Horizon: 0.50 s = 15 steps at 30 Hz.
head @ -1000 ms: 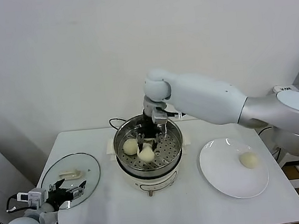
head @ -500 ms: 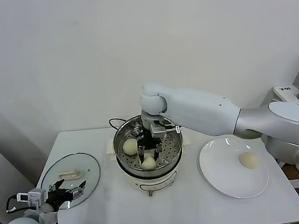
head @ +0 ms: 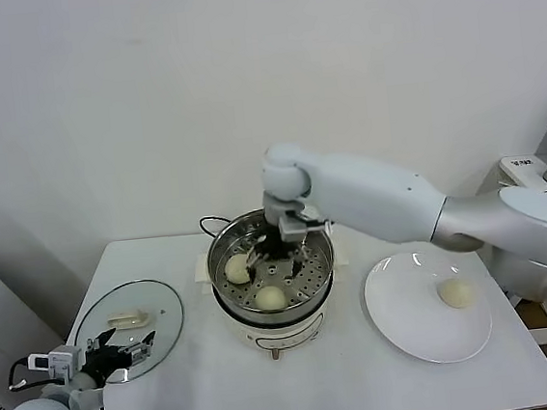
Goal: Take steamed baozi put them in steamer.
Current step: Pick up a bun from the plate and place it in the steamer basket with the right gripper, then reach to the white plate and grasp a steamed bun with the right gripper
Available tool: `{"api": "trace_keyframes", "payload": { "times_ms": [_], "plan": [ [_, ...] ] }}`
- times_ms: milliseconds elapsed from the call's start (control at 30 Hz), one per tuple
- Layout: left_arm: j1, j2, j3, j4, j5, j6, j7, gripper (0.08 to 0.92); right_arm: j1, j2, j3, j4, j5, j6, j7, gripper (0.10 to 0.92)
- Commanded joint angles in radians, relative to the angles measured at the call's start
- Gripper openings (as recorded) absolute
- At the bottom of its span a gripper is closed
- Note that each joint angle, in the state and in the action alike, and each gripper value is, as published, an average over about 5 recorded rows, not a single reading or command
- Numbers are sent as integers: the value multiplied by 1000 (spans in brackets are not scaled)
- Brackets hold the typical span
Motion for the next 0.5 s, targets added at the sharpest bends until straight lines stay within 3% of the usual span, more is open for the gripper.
{"api": "trace_keyframes", "payload": {
  "times_ms": [33, 233, 500],
  "plan": [
    [-6, 6, -1, -4, -1, 3, -1, 823, 144, -153, 8, -118, 111, -231, -1, 822],
    [-10, 6, 0, -10, -1, 8, -2, 823, 196, -314, -93, -176, 194, -432, -31, 823],
    [-7, 7, -4, -17, -1, 11, -5, 823, 171, -480, -178, -216, 215, -552, -57, 823]
  ]
}}
